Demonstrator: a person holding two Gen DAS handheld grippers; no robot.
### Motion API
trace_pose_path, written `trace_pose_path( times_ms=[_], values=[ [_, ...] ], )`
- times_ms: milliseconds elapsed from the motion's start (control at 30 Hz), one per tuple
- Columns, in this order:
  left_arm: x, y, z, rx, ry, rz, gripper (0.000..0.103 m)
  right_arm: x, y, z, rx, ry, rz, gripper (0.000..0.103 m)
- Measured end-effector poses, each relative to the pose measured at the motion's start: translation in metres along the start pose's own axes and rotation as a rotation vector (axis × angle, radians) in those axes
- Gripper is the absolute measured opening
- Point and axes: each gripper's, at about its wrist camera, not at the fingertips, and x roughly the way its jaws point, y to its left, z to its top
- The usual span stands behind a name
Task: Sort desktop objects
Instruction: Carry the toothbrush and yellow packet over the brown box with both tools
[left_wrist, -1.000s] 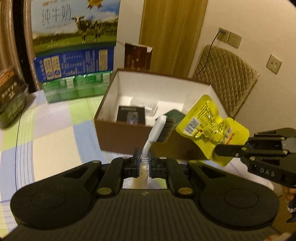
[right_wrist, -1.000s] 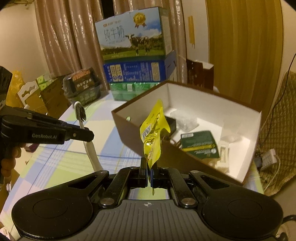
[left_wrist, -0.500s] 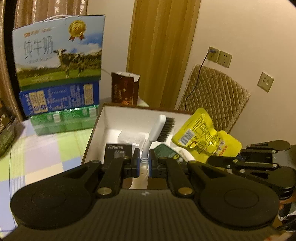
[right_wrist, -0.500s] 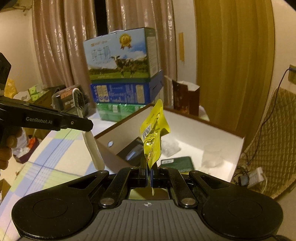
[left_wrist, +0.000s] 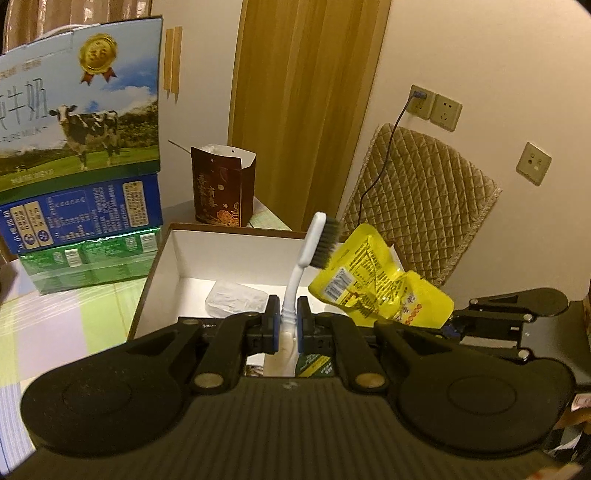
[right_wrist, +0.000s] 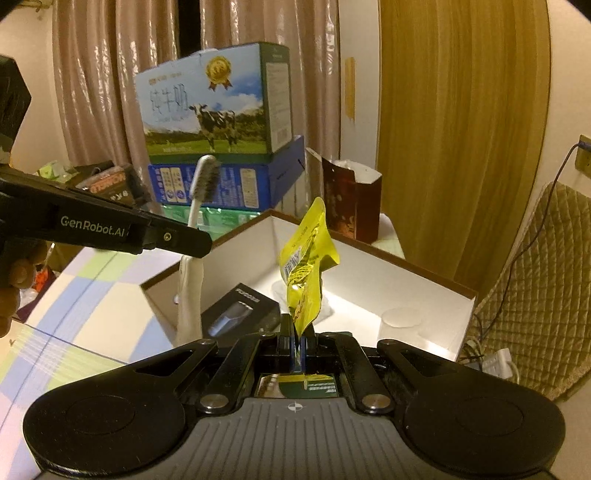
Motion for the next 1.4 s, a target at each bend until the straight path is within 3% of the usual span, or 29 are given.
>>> trace_pose_path(
  times_ms=[500, 1067, 1400],
  values=[
    [0.049, 0.013, 0.026, -0.045, 0.035, -0.007, 0.006, 0.051, -0.039, 0.005, 0.055, 0.073, -0.001, 0.000],
    [0.127, 0.032, 0.004, -0.082, 0.196, 0.047, 0.006, 0.087, -0.041, 0.008, 0.074, 0.132, 0.007, 0.000],
    [0.160, 0.040, -0.009, -0.101, 0.288, 0.080, 0.015, 0.099, -0.046, 0.004, 0.088, 0.159, -0.010, 0.000]
  ],
)
